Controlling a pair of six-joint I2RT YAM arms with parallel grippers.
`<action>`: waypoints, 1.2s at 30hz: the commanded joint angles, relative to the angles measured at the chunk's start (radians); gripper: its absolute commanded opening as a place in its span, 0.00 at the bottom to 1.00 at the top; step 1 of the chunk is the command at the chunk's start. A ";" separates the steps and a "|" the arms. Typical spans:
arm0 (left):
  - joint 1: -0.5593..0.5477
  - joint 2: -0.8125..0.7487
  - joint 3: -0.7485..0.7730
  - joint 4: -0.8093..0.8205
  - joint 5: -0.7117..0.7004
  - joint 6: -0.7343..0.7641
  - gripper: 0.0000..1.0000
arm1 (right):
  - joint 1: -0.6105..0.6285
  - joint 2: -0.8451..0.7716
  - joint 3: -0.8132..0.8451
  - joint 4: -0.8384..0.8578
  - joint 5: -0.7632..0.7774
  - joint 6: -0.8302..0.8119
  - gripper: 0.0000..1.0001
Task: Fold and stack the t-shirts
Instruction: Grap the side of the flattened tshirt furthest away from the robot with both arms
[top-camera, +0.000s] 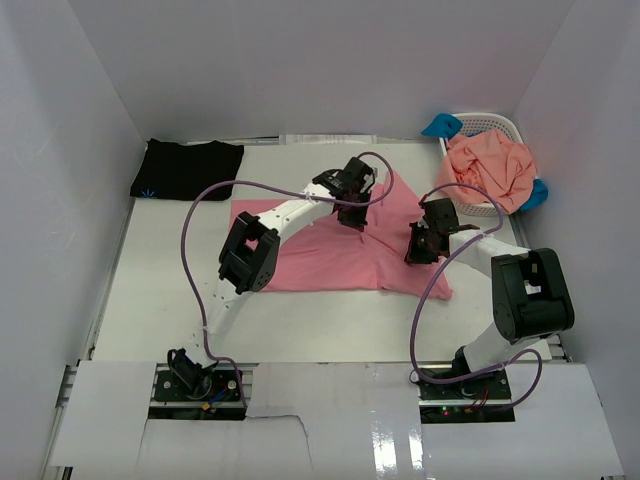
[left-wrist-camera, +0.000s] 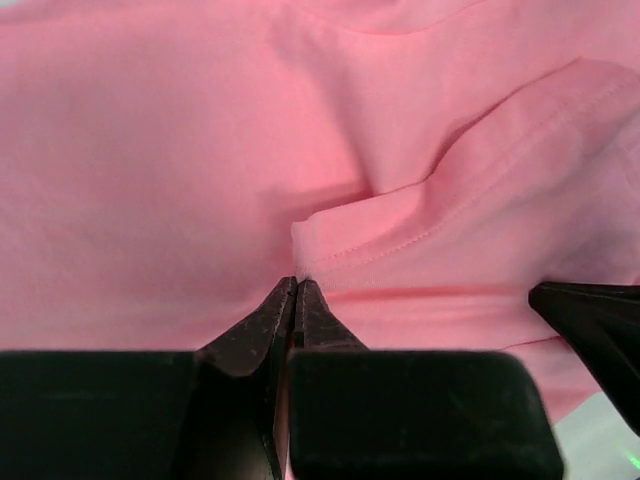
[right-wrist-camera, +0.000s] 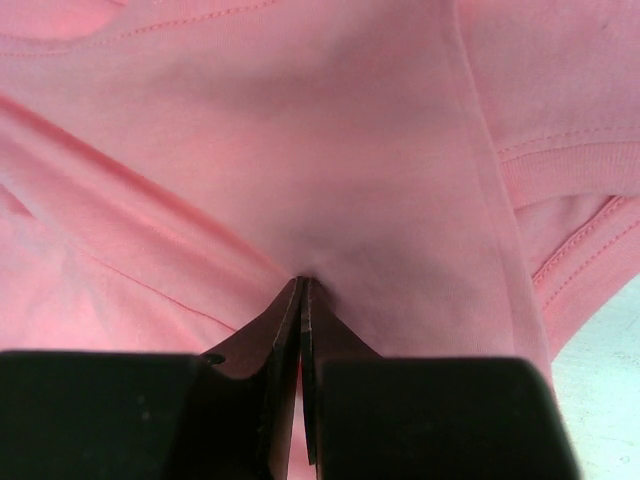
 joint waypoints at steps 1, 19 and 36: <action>0.024 -0.024 0.000 -0.022 -0.035 -0.031 0.15 | 0.001 0.030 -0.048 -0.141 0.059 -0.032 0.08; 0.087 -0.417 -0.220 0.026 -0.261 0.022 0.58 | -0.001 -0.023 -0.010 -0.193 0.132 -0.026 0.22; 0.521 -0.624 -0.569 0.043 -0.196 -0.020 0.65 | 0.006 -0.095 0.188 -0.316 0.184 -0.012 0.37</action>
